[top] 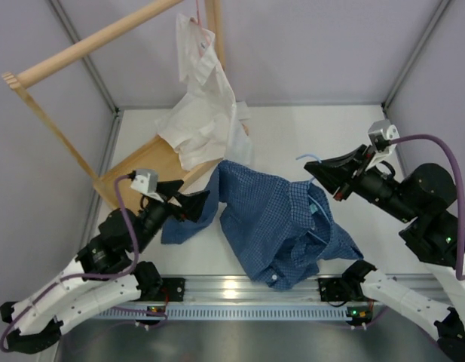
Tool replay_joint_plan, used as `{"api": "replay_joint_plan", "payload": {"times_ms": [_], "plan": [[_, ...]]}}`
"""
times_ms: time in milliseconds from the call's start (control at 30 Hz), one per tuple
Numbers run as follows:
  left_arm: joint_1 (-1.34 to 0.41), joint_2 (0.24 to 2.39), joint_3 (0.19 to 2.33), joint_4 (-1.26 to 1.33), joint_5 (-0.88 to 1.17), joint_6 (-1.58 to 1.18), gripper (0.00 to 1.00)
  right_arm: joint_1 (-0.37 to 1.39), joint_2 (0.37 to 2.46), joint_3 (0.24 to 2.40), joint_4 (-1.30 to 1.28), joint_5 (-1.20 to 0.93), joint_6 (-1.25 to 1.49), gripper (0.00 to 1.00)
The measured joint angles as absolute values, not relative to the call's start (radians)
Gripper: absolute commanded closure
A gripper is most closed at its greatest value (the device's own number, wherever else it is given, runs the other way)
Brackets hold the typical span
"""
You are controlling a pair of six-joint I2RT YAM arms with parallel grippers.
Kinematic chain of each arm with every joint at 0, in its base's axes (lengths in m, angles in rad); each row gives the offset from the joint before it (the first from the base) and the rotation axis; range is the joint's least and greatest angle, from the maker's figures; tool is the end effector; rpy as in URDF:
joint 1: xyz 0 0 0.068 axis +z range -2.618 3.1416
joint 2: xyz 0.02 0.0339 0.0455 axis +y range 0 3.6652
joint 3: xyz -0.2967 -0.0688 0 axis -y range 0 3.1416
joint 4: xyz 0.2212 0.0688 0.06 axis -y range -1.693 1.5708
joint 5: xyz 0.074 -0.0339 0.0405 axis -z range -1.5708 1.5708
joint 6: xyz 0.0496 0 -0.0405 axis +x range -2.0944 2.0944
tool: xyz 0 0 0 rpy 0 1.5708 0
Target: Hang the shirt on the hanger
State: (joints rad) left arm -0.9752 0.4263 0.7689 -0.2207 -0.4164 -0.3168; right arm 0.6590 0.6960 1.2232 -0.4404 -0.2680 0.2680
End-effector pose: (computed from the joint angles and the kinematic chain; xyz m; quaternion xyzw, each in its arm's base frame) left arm 0.0483 -0.0355 0.3815 0.0631 0.6636 -0.3317 0.6675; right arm 0.0510 0.0561 0.4774 -0.2267 0.6378 0.4074 0.6131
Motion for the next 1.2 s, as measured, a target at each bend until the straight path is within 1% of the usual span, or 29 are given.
{"api": "replay_joint_plan", "payload": {"times_ms": [200,367,500,533,567,600,633,767,833,933,1067,1200], "plan": [[-0.975,0.546,0.692,-0.273,-0.395,-0.375,0.02,0.659,0.726,1.285,-0.479,-0.265,0.262,1.00],[-0.975,0.610,0.639,-0.219,-0.374,-0.396,0.02,0.659,0.745,1.311,-0.499,-0.286,0.262,1.00],[-0.975,0.701,0.633,-0.142,-0.382,-0.399,0.03,0.659,0.747,1.311,-0.504,-0.316,0.262,1.00],[-0.975,0.734,0.634,-0.124,-0.395,-0.402,0.17,0.659,0.747,1.311,-0.504,-0.322,0.262,1.00],[-0.975,0.765,0.634,-0.107,-0.414,-0.410,0.37,0.659,0.746,1.311,-0.504,-0.327,0.262,1.00],[-0.975,0.797,0.634,-0.098,-0.435,-0.421,0.61,0.659,0.746,1.312,-0.504,-0.335,0.262,1.00],[-0.975,0.827,0.635,-0.096,-0.470,-0.435,0.99,0.659,0.746,1.312,-0.505,-0.342,0.262,1.00],[-0.957,0.914,0.663,-0.133,-0.668,-0.495,1.00,0.659,0.726,1.312,-0.529,-0.331,0.244,1.00],[-0.939,0.918,0.672,-0.156,-0.778,-0.538,1.00,0.659,0.703,1.311,-0.556,-0.291,0.220,1.00],[-0.894,0.882,0.680,-0.197,-0.888,-0.596,1.00,0.659,0.653,1.298,-0.590,-0.224,0.181,1.00],[-0.745,0.829,0.705,-0.261,-0.903,-0.651,1.00,0.659,0.570,1.277,-0.628,-0.142,0.141,1.00],[-0.585,0.823,0.719,-0.287,-0.789,-0.678,1.00,0.659,0.543,1.277,-0.649,-0.091,0.117,1.00]]}}
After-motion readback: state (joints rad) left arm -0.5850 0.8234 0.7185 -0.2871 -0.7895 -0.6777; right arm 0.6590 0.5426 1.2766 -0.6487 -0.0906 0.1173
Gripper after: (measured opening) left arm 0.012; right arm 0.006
